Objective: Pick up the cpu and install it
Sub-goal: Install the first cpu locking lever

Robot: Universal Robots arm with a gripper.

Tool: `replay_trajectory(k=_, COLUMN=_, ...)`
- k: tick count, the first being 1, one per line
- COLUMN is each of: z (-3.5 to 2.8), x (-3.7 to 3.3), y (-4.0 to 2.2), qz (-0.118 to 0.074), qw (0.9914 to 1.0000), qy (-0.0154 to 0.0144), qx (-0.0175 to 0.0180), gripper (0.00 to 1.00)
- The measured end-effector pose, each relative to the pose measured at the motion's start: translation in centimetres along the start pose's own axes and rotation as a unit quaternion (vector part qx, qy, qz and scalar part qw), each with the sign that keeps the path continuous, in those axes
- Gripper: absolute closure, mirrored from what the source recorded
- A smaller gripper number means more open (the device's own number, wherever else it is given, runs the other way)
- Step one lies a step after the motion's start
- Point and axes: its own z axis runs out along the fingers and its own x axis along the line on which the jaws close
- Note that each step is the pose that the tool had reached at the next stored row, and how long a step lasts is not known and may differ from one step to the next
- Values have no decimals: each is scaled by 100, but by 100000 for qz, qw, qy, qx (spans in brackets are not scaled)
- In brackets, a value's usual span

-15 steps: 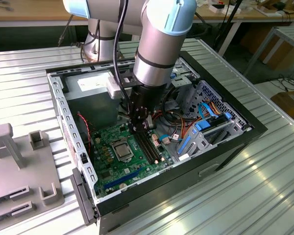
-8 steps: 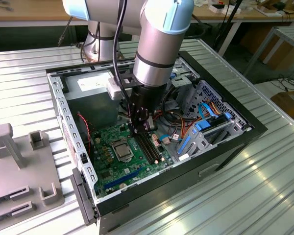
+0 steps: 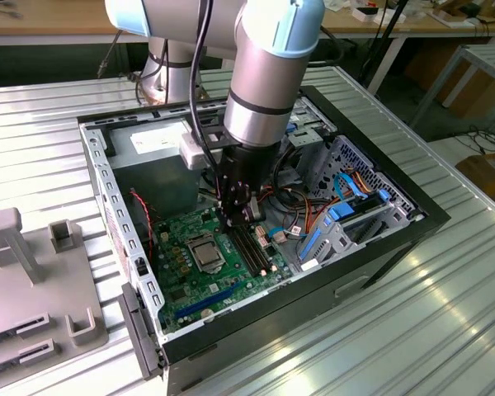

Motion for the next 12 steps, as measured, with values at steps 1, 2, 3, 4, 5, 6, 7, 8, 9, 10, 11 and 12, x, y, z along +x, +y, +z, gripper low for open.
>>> replay_trajectory(k=1, z=1, x=0, y=0, qz=8, qw=100000, qy=103, qx=-1, gripper=89)
replay_trajectory(k=2, z=1, x=1, y=1, qz=10, qw=100000, qy=154, qx=2, gripper=89)
replay_trajectory(k=3, z=2, x=2, y=1, qz=14, qw=100000, qy=193, qx=4, gripper=89)
replay_trajectory(k=4, z=3, x=3, y=1, qz=20, qw=100000, qy=227, qx=11, gripper=89)
replay_trajectory(k=5, z=3, x=4, y=1, qz=27, qw=100000, qy=266, qx=12, gripper=89)
replay_trajectory(k=6, z=4, x=5, y=1, qz=33, qw=100000, qy=295, qx=14, gripper=89)
replay_trajectory(k=7, z=5, x=7, y=1, qz=37, qw=99999, qy=315, qx=19, gripper=89)
replay_trajectory(k=8, z=5, x=11, y=0, qz=35, qw=99999, qy=348, qx=17, gripper=89)
replay_trajectory(k=9, z=5, x=13, y=0, qz=32, qw=99999, qy=367, qx=17, gripper=89)
replay_trajectory(k=10, z=7, x=16, y=0, qz=37, qw=99999, qy=395, qx=16, gripper=89)
replay_trajectory(k=11, z=7, x=16, y=-1, qz=-24, qw=99999, qy=399, qx=30, gripper=89)
replay_trajectory(k=12, z=8, x=17, y=-1, qz=-133, qw=99999, qy=406, qx=70, gripper=89)
